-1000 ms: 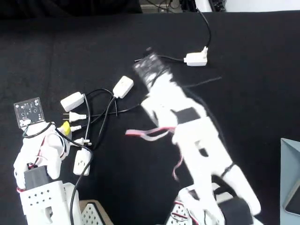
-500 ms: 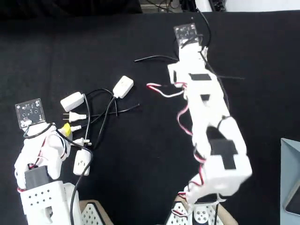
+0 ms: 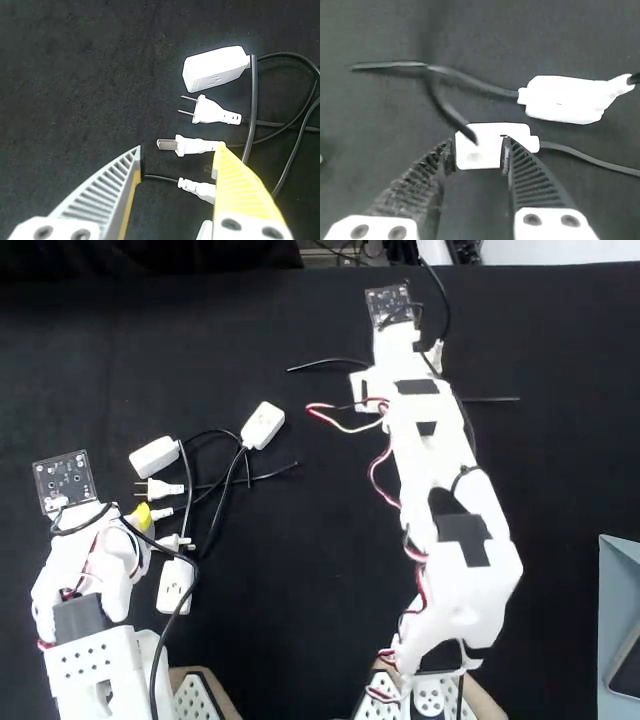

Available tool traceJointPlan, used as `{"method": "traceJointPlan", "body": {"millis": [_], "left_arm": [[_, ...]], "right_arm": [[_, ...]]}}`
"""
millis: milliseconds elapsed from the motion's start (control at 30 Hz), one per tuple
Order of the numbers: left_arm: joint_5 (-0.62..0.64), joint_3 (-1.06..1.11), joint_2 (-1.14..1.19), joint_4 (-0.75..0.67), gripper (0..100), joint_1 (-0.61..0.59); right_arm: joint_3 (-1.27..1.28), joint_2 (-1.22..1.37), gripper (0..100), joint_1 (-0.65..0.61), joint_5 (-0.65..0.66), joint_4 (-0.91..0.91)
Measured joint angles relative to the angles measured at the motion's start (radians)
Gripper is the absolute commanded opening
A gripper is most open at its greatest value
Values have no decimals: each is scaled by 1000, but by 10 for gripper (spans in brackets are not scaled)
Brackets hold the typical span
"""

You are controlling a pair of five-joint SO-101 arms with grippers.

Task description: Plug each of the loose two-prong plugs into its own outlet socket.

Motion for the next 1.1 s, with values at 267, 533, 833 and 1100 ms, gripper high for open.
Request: {"method": "traceJointPlan", "body": {"millis": [267,533,833,1100], "left_arm": [[0,0,0,0,230,0],[0,0,0,0,235,0],[-46,-26,2,12,236,-29],[-138,-400,158,232,236,-100]], "right_arm": [[0,-235,152,-29,-3,273],[123,-430,152,-204,-5,422],[430,-713,152,-344,-126,422],[709,-914,152,-364,-144,327]]}}
